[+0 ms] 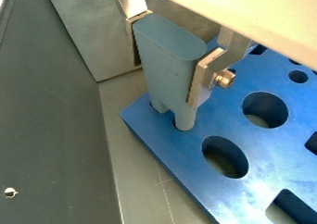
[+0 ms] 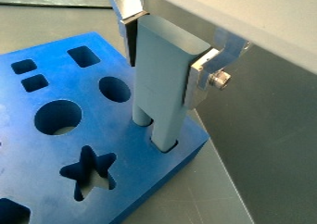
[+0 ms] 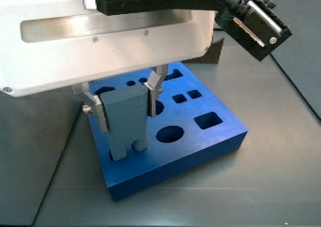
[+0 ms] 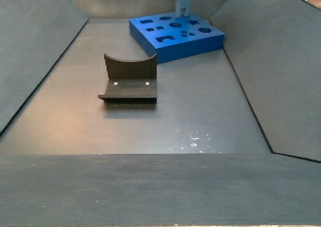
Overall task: Pick up the square-circle object. Move up. Move to above the board. Insert the square-circle object.
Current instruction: Insert the square-circle object.
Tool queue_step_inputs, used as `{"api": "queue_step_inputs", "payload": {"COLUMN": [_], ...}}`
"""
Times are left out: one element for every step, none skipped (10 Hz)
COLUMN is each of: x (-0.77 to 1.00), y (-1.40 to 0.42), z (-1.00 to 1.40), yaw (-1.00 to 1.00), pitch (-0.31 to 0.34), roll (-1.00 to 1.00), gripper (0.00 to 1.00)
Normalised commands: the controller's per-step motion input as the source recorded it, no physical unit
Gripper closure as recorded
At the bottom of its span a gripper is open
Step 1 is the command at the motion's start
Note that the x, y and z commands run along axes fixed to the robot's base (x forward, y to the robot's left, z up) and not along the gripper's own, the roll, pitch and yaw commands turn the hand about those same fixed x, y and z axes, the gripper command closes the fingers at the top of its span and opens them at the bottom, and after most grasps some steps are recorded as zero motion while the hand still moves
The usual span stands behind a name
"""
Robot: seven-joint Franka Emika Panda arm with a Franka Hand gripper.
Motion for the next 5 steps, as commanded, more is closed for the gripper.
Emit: {"api": "queue_step_inputs", "payload": {"x": [0.0, 0.0, -0.22, -0.31, -0.26], "y": [0.0, 0.0, 0.0, 0.04, 0.05], "z": [-0.11, -0.15, -0.98, -1.0, -1.0], "yaw": [0.0, 0.0, 0.0, 0.0, 0.0], "pitch": [-0.047, 0.0, -0.154, -0.079, -0.017], "roll": [0.0, 0.04, 0.06, 0.03, 0.01], "gripper": [1.0, 1.0, 1.0, 1.0, 1.0]}}
